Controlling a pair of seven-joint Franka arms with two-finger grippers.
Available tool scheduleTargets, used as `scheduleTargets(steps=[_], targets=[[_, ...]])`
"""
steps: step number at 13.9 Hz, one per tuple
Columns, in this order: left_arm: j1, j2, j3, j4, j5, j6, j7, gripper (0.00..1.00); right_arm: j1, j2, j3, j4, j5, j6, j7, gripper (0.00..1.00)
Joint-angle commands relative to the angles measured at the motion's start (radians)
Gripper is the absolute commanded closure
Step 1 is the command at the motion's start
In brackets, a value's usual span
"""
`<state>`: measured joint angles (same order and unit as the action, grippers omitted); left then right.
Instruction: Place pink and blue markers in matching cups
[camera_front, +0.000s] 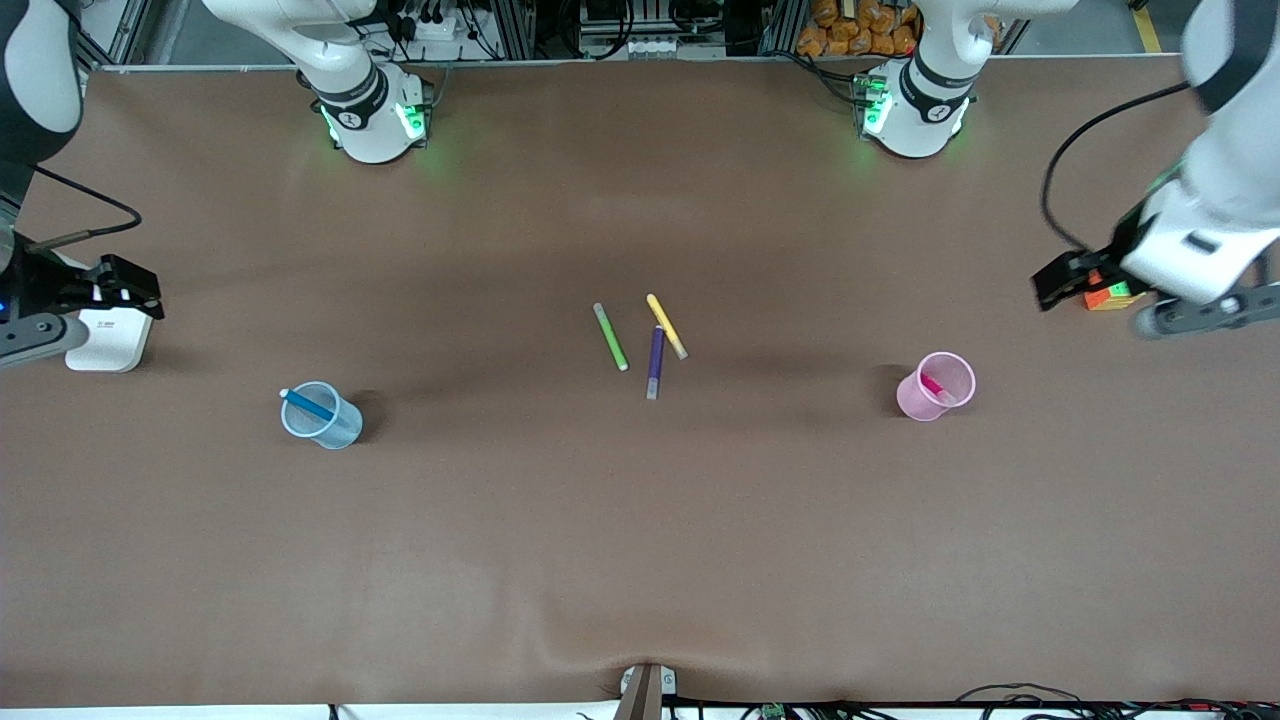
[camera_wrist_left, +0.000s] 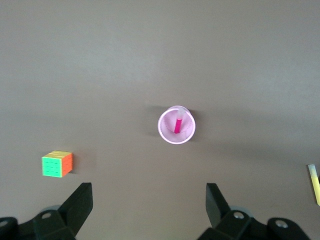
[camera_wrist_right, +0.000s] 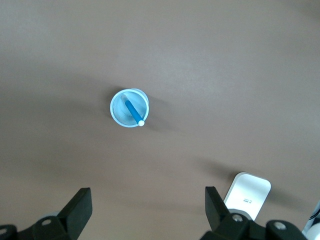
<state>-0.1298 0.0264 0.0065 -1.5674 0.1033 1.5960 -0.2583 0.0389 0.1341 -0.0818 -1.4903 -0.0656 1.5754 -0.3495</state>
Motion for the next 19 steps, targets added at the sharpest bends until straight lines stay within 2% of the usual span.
scheduleTargets(steps=[1, 4, 7, 10, 16, 19], targets=[[0.012, -0.051, -0.003, 0.021, -0.014, -0.045, 0.020, 0.00, -0.016, -0.060, 0.034, -0.024, 0.033, -0.023, 0.128, 0.00], [0.044, -0.081, -0.008, 0.015, -0.023, -0.045, 0.095, 0.00, -0.013, -0.103, 0.036, -0.042, 0.046, -0.015, 0.141, 0.00], [0.059, -0.094, -0.011, 0.018, -0.028, -0.074, 0.152, 0.00, -0.011, -0.131, 0.039, -0.071, 0.101, -0.009, 0.291, 0.00], [0.062, -0.117, -0.008, 0.014, -0.028, -0.088, 0.159, 0.00, -0.025, -0.169, 0.070, -0.125, 0.115, 0.047, 0.296, 0.00], [0.076, -0.128, -0.002, 0.010, -0.033, -0.129, 0.162, 0.00, -0.039, -0.163, 0.079, -0.113, 0.098, 0.031, 0.282, 0.00], [0.075, -0.126, -0.002, 0.014, -0.034, -0.131, 0.159, 0.00, -0.048, -0.169, 0.082, -0.113, 0.056, 0.032, 0.293, 0.00]])
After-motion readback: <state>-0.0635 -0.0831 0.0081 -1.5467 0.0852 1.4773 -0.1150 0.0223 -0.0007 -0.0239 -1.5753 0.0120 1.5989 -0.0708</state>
